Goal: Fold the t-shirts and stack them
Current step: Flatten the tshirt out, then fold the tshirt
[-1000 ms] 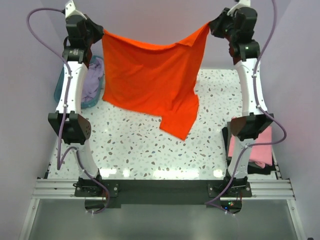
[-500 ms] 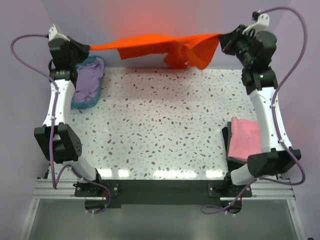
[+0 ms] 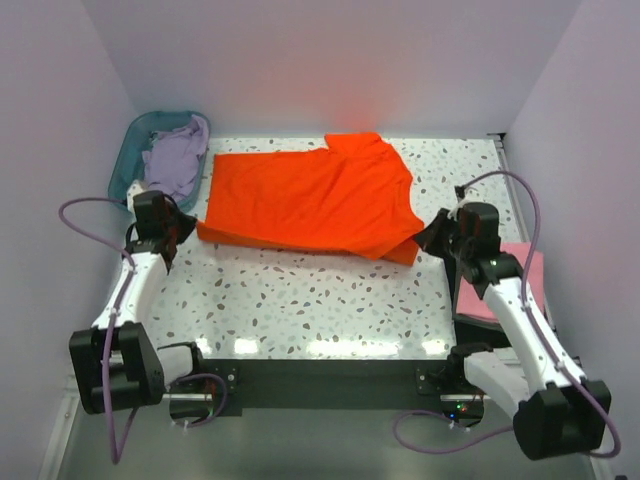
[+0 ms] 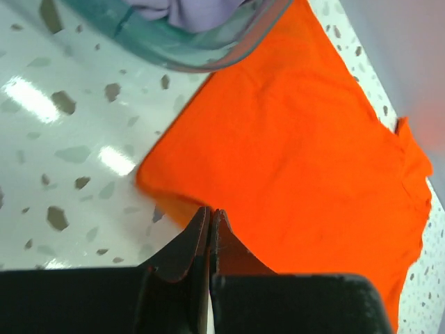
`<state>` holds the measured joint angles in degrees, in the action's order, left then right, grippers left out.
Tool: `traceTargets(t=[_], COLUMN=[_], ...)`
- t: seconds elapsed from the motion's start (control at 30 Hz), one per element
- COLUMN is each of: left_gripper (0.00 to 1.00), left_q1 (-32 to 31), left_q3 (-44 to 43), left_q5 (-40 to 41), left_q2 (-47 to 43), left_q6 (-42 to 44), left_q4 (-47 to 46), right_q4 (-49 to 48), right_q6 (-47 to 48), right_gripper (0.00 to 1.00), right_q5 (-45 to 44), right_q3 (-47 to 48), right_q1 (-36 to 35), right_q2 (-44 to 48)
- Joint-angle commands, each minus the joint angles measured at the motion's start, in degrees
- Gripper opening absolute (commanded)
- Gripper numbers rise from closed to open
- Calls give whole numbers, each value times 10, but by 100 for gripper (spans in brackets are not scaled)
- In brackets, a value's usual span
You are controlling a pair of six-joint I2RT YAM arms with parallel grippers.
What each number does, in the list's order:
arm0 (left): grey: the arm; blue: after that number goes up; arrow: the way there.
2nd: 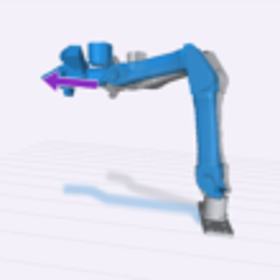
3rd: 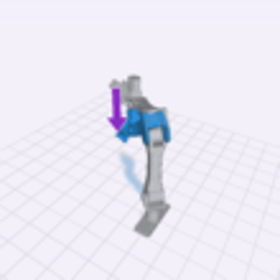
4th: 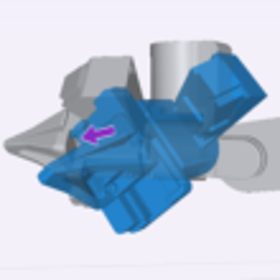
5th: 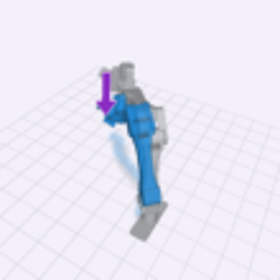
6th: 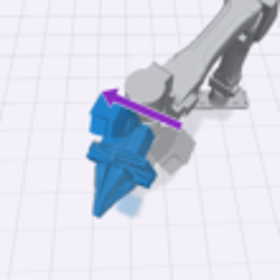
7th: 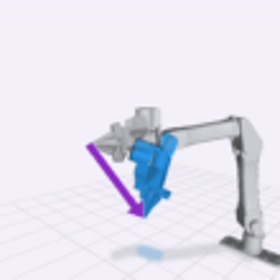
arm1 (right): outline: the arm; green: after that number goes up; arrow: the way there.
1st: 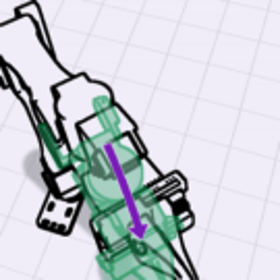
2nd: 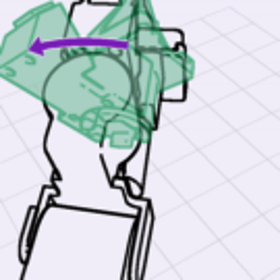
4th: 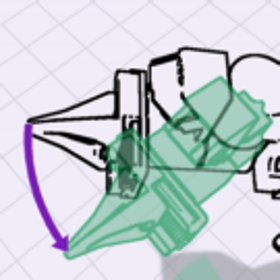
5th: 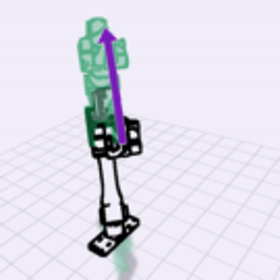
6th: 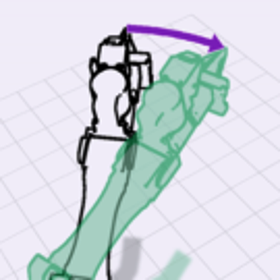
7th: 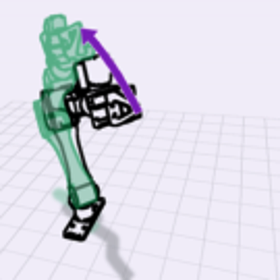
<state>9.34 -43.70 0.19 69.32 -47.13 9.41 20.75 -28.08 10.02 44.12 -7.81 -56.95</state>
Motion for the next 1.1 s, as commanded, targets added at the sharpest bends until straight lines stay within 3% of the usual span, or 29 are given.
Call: traceTargets(t=[0.0, 0.2, 0.27, 0.73, 1.07], left_gripper=[0, 0, 0, 0, 0], left_q1=[4, 4, 4, 3, 3], left_q3=[55, 146, 159, 115, 81], left_q5=[54, 90, 92, 100, 95], left_q2=[-61, -149, -158, -77, -11], left_q6=[-24, -59, -61, -53, -45], left_q4=[6, 38, 37, 45, 18], right_q4=[49, 133, 129, -12, -25], right_q6=[-3, -25, -25, 4, 16], right_gripper=[0, 0, 0, 0, 0], right_q5=[-5, -3, 0, -21, -50], right_q3=[-47, -107, -97, 79, 164], right_q1=[-1, -8, -8, -16, -38], right_q2=[79, 202, 196, -126, -236])
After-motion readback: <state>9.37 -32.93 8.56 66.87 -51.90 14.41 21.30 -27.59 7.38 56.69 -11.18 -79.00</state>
